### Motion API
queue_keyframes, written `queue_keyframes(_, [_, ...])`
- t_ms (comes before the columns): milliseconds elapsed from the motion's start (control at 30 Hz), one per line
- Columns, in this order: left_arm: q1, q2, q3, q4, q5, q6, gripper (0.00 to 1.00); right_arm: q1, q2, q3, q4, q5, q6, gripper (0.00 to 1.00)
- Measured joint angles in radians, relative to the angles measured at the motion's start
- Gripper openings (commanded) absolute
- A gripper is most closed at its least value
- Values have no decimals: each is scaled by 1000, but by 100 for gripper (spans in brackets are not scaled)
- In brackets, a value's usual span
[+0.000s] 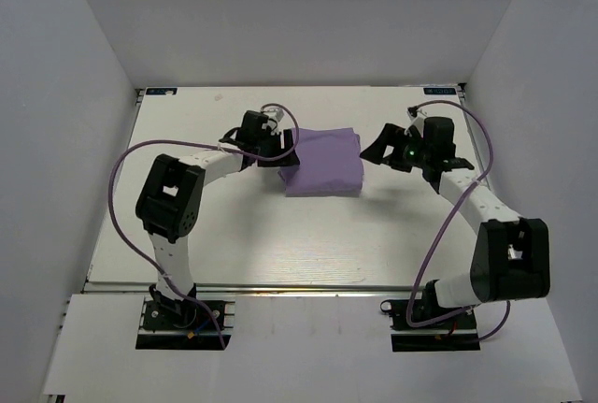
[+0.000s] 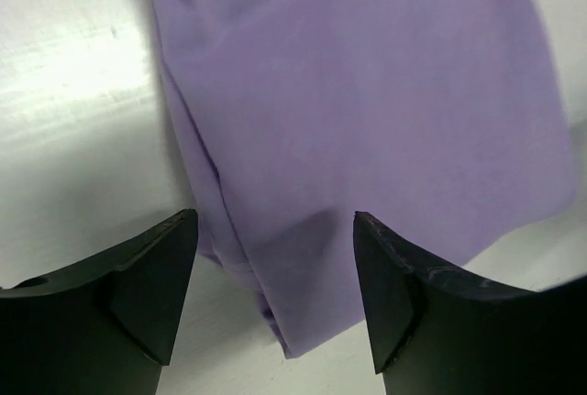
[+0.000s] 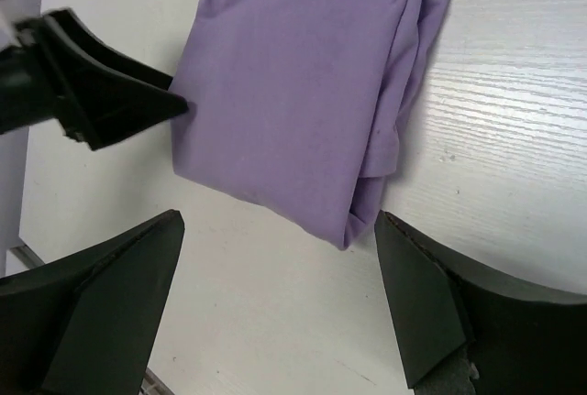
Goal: Fold and stack the t-shirts
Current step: Put the neatly folded tshirt into the corner of the board with the left arm
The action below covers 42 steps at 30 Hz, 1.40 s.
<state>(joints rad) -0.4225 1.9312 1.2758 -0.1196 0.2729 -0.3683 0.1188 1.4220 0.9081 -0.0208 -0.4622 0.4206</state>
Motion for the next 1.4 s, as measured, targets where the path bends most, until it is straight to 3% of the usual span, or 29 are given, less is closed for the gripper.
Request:
queue_keyframes(133, [-10,58,-26,10,26,-20,71,0,-73,-37,-16,34,-15,90])
queue_keyframes(333, [-33,97,-10,53,55,-43,43,0,-134,-74,-35,75,-35,90])
queue_keyframes(367, [-37,110,0,58,58,-46,34,-1,-135,-80,-38,80,-37,90])
queue_keyframes(467, [-53,140,27,62,58,-50,17,-1,-135,-95,-58,97,-47,90])
queue_keyframes(500, [-57,149,34,67,59,-50,4,-1,-135,-100,-62,102,-51,90])
queue_keyframes(533, [-61,156,42,69,62,-51,0,-2,-135,-104,-67,108,-55,90])
queue_keyframes(700, [-72,175,107,-4,22,-9,0,-2,-135,-116,-87,123,-66,90])
queue_keyframes(900, [-48,167,184,-168,-168,119,0,-6,-140,-120,-101,142,-77,90])
queue_keyframes(1133, [39,136,214,-325,-446,299,0,-8,-150,-120,-105,164,-89,90])
queue_keyframes(1400, [216,128,226,-357,-657,452,0,-8,-151,-120,-108,180,-95,90])
